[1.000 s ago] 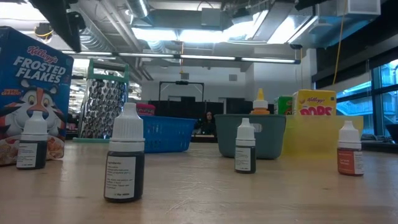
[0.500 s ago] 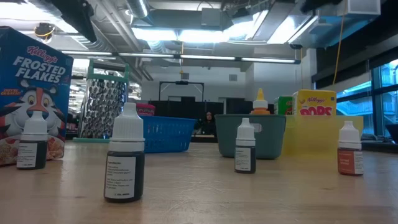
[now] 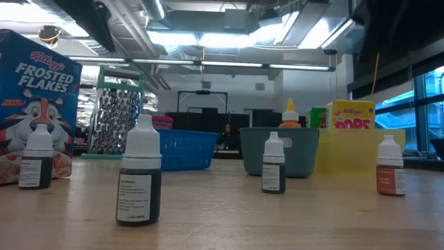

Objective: Pick & Place Kitchen Items
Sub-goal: Put the orange food coloring bottle into the green bin

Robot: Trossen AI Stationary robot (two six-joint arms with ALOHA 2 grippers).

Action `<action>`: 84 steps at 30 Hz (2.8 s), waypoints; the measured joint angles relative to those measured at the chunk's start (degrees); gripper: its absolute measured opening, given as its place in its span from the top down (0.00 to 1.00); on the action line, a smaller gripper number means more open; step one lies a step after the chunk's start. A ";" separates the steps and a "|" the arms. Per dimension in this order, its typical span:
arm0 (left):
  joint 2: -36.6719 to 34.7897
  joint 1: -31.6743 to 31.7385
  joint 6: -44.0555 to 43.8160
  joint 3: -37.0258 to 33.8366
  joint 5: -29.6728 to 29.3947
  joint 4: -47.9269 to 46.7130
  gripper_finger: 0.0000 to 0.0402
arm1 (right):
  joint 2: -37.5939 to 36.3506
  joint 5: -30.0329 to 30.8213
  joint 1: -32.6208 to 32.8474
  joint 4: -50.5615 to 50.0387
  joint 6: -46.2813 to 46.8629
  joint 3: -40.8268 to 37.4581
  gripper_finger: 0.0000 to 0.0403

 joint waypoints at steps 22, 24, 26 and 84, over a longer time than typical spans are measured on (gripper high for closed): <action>2.00 -0.34 -0.24 0.11 -0.43 -0.04 0.35 | 12.30 -8.05 -1.59 9.15 2.98 0.00 0.23; 0.69 -0.91 -0.81 0.11 -2.80 0.01 0.35 | 12.93 -9.14 -2.15 9.59 2.94 0.00 0.23; -0.72 -1.76 -1.02 0.11 -5.93 0.73 0.35 | 13.47 -10.22 -2.43 9.65 3.20 0.00 0.23; -5.47 -10.21 -1.18 0.13 -10.65 4.62 0.35 | 21.37 -10.86 -2.19 15.04 6.19 -0.59 0.23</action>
